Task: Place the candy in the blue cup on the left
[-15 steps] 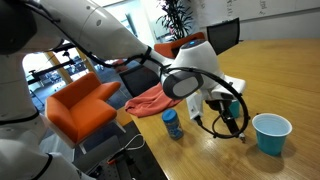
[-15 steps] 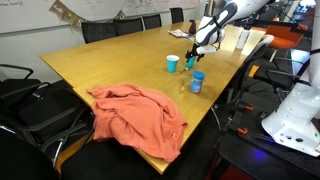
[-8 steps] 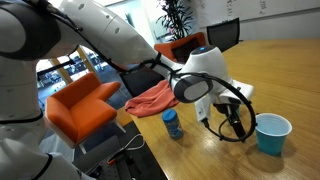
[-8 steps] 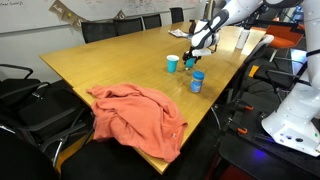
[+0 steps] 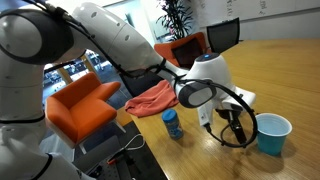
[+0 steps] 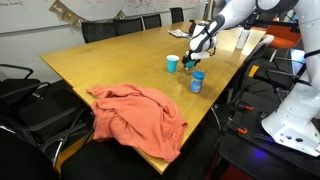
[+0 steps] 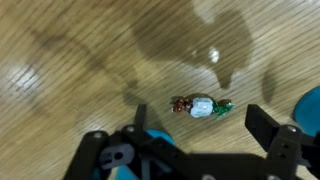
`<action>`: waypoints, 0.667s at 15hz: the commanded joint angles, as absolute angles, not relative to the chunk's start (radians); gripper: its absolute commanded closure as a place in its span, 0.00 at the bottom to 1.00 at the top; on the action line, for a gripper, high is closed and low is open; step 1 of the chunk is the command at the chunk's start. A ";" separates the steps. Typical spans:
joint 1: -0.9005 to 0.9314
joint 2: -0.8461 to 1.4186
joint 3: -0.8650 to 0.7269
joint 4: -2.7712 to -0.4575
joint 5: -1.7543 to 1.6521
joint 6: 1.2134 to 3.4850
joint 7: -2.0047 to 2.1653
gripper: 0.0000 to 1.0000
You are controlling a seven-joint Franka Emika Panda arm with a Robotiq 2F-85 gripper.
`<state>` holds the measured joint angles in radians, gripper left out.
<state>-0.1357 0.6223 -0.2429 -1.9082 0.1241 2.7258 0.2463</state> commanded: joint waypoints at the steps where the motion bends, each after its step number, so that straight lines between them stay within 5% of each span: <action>1: -0.139 0.647 -0.245 -1.879 0.120 2.722 0.276 0.00; 10: -0.150 0.684 -0.237 -1.853 0.132 2.722 0.273 0.00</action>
<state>-0.1394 0.6646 -0.2456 -1.8871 0.1242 2.7258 0.2466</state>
